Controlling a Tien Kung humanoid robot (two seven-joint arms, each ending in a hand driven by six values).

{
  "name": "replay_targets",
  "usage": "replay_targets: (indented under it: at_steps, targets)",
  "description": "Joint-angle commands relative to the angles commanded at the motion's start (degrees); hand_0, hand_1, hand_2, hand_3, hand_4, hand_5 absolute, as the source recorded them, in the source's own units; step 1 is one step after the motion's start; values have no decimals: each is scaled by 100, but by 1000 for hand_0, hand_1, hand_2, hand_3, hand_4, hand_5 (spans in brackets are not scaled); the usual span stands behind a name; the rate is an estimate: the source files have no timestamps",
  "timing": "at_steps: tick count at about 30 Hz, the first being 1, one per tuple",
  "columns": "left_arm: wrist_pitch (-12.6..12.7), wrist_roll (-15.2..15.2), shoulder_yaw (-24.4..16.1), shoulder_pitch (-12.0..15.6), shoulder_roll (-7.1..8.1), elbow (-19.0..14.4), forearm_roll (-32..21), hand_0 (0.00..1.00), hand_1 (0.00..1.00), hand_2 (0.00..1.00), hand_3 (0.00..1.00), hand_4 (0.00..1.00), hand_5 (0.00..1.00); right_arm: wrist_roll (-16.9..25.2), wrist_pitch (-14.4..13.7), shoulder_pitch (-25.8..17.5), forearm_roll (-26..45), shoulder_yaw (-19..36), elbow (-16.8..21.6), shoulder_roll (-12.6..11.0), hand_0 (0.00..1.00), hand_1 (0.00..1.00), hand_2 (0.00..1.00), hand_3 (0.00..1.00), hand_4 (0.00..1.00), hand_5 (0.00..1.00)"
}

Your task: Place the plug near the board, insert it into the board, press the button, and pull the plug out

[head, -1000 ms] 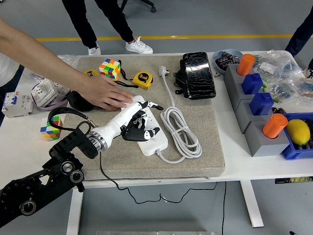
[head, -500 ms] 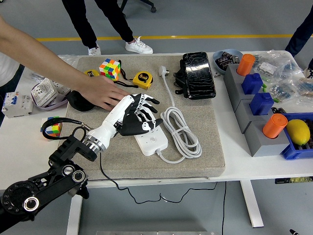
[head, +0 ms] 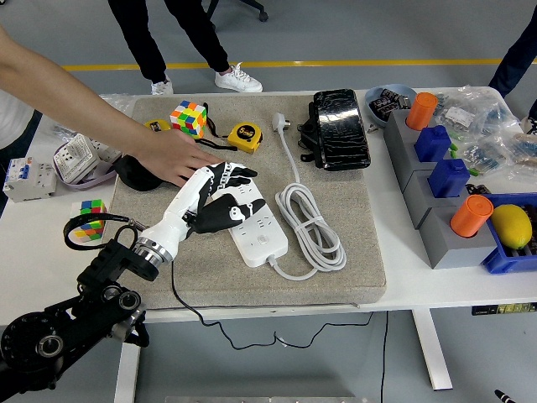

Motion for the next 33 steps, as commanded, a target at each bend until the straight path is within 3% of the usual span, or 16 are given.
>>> replay_targets:
  at_steps: [2, 3, 20, 21, 26, 27, 32, 33]
  targets:
    - [21, -80, 2, 3, 11, 4, -51, 726, 778, 815, 759, 868, 252, 1, 1, 13, 3, -23, 2, 2, 576, 639, 604, 539, 929, 471]
    - [40, -126, 2, 6, 14, 9, -91, 666, 714, 753, 736, 868, 259, 1, 1, 18, 13, -38, -1, 2, 576, 639, 603, 539, 929, 470]
    - [49, -124, -91, 48, -7, -32, -13, 643, 705, 740, 715, 868, 264, -2, -2, -1, 37, -132, 5, -39, 576, 639, 603, 539, 929, 471]
    - [44, -105, -100, 46, -7, -45, 7, 509, 669, 726, 708, 871, 271, -4, -2, -3, 36, -131, 6, -40, 576, 639, 603, 538, 928, 471]
    - [-11, 130, -201, 35, 1, -211, 287, 509, 669, 726, 708, 871, 271, -5, -3, -22, 27, -112, 14, -51, 576, 639, 603, 538, 928, 471]
    - [-32, 192, -221, 30, 2, -242, 349, 269, 355, 554, 731, 876, 277, -6, -3, -25, 26, -110, 14, -52, 572, 639, 603, 538, 928, 472]
    - [-234, 705, -359, -22, 9, -480, 947, 269, 355, 554, 731, 876, 277, -8, -2, -41, 23, -93, 18, -53, 572, 639, 603, 538, 928, 472]
    - [-287, 804, -382, -34, 8, -521, 1054, 147, 146, 440, 780, 873, 253, -8, -3, -39, 21, -91, 17, -51, 575, 639, 603, 539, 928, 471]
